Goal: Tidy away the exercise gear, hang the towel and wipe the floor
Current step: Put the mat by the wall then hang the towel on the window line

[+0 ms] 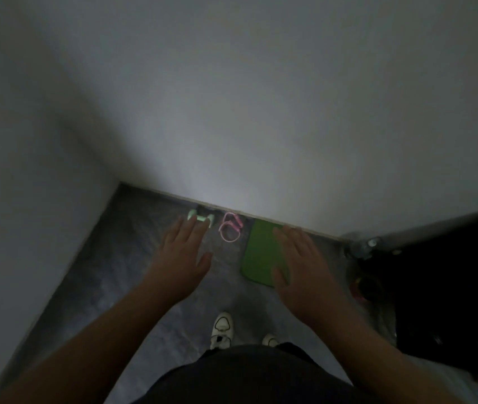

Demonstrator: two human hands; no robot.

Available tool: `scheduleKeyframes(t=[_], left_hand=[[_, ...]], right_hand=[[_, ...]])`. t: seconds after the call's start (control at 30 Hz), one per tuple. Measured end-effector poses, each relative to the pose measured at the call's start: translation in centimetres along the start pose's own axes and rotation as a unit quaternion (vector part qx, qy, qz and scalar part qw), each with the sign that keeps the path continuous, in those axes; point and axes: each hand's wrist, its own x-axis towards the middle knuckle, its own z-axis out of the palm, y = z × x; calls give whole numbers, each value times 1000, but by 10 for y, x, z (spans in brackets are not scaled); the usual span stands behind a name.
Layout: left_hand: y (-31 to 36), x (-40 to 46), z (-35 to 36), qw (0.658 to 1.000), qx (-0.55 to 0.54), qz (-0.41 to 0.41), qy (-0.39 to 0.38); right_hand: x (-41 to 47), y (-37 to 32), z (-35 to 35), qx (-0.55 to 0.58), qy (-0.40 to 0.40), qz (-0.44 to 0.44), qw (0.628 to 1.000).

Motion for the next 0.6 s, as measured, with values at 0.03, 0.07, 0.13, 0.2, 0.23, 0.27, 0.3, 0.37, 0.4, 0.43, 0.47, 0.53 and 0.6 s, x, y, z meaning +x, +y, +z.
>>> scheduleKeyframes(t=[0.03, 0.07, 0.13, 0.2, 0.23, 0.27, 0.3, 0.37, 0.4, 0.43, 0.47, 0.53, 0.6], left_hand=[[-2, -11, -6, 1000, 1, -15, 8], [-3, -23, -10, 999, 1, -30, 17], [-2, -52, -14, 997, -1, -65, 40], [3, -88, -10, 991, 1, -125, 57], [7, -109, -6, 985, 3, -162, 64], [13, -131, 0, 977, 2, -199, 72], [20, -154, 6, 969, -3, -233, 82], [35, -203, 17, 953, -1, -289, 87], [41, -228, 23, 946, 4, -315, 84], [48, -253, 27, 936, 4, -343, 83], [54, -279, 32, 924, -2, -374, 87], [67, -331, 38, 897, -15, -430, 102], [82, -383, 45, 868, -20, -481, 119]], right_hand=[[-1, -4, -3, -6, -6, -35, 999], [-1, -8, -6, -10, -12, -70, 997], [2, -17, -10, -27, -22, -132, 991], [3, -27, -10, -54, -47, -197, 978], [2, -32, -9, -67, -69, -230, 968], [0, -37, -7, -77, -92, -264, 957], [-3, -41, -4, -89, -110, -302, 943], [-13, -51, 3, -116, -135, -379, 908], [-19, -58, 7, -126, -143, -411, 891], [-27, -67, 11, -131, -152, -437, 877], [-37, -78, 15, -131, -162, -459, 864], [-60, -103, 23, -121, -191, -497, 838], [-89, -129, 33, -102, -214, -540, 808]])
